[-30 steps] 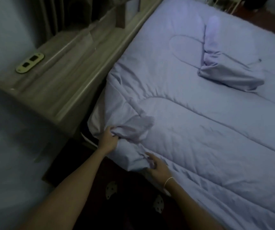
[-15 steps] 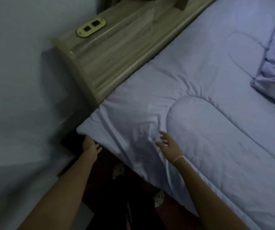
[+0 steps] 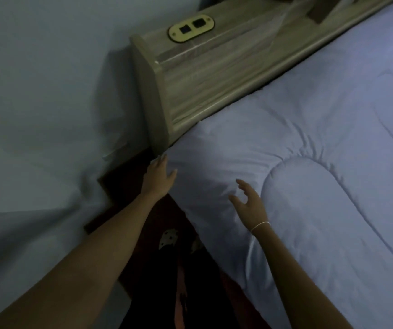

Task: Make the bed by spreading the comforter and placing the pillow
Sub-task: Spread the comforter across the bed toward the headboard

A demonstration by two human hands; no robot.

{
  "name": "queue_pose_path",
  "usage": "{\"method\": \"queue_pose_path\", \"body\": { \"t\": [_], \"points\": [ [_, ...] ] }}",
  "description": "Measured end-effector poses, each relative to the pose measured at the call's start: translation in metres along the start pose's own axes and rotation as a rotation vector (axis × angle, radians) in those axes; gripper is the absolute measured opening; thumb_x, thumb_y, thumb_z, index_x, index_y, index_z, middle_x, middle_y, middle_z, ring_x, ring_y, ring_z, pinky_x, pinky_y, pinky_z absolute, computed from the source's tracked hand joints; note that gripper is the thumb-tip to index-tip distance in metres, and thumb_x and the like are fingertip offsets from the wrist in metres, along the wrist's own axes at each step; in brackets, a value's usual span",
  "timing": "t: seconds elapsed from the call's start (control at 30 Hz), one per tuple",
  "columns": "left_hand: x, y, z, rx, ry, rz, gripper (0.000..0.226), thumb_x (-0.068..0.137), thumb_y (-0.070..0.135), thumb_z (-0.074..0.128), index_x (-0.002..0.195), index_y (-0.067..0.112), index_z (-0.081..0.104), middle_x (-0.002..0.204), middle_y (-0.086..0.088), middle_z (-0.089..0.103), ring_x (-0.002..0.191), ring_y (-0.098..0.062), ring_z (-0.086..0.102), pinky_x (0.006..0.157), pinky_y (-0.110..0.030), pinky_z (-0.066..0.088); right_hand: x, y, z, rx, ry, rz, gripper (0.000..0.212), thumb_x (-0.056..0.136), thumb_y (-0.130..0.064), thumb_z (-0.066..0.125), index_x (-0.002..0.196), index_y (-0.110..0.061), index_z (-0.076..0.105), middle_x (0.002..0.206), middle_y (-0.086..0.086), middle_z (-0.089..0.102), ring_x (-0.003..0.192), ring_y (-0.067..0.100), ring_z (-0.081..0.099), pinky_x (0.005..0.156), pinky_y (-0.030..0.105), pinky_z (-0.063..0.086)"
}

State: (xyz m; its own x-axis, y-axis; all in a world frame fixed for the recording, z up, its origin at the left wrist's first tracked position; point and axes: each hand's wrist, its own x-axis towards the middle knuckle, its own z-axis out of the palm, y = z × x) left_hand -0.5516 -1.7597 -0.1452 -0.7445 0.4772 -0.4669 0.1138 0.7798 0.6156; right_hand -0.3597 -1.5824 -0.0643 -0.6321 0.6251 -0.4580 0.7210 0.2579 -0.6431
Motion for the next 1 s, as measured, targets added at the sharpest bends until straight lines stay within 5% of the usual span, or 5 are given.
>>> {"method": "queue_pose_path", "body": {
  "t": [0.3,0.5,0.63,0.83,1.0],
  "points": [
    [0.074,0.019,0.063,-0.061,0.039,-0.215,0.080,0.086,0.061,0.048,0.147,0.016,0.023,0.151,-0.010,0.033,0.136,-0.031,0.035,0.107,-0.050,0.036,0.156,-0.013,0.034,-0.565,0.123,-0.287,0.066,0.093,-0.047,0.046,0.148,-0.023,0.020,0.158,0.011,0.014,0.146,0.032,0.010,0.117,0.049,0.009],
    [0.088,0.021,0.072,-0.101,0.363,-0.153,0.010,0.094,0.014,0.048,0.088,0.009,0.054,0.084,-0.019,0.063,0.085,-0.033,0.057,0.081,-0.041,0.043,0.171,0.003,0.072,-0.502,0.458,-0.470,0.033,0.097,-0.022,0.045,0.123,-0.009,0.060,0.128,0.013,0.060,0.127,0.043,0.046,0.103,0.054,0.041],
    [0.070,-0.026,0.047,0.030,0.507,-0.265,0.007,0.090,0.015,0.049,0.092,0.013,0.055,0.087,-0.017,0.066,0.091,-0.034,0.059,0.098,-0.049,0.036,0.164,-0.020,0.096,-0.554,0.475,-0.589,0.019,0.086,-0.007,0.065,0.104,-0.006,0.067,0.112,0.015,0.068,0.110,0.039,0.060,0.091,0.053,0.048],
    [0.076,-0.051,0.060,0.041,0.409,-0.351,0.015,0.090,0.018,0.051,0.099,0.013,0.061,0.096,-0.019,0.068,0.094,-0.038,0.061,0.092,-0.044,0.038,0.165,-0.038,0.124,-0.723,-0.107,-0.718,0.024,0.093,-0.019,0.049,0.108,-0.011,0.066,0.110,0.016,0.066,0.112,0.038,0.056,0.108,0.049,0.032],
    [0.092,-0.048,0.069,-0.122,0.309,-0.435,0.034,0.093,0.028,0.047,0.125,0.018,0.052,0.130,-0.016,0.052,0.118,-0.035,0.050,0.095,-0.048,0.045,0.212,-0.046,0.043,-0.643,0.343,-0.588,0.037,0.094,-0.027,0.038,0.116,-0.011,0.062,0.121,0.016,0.063,0.116,0.035,0.056,0.106,0.057,0.030]
  ]
}}
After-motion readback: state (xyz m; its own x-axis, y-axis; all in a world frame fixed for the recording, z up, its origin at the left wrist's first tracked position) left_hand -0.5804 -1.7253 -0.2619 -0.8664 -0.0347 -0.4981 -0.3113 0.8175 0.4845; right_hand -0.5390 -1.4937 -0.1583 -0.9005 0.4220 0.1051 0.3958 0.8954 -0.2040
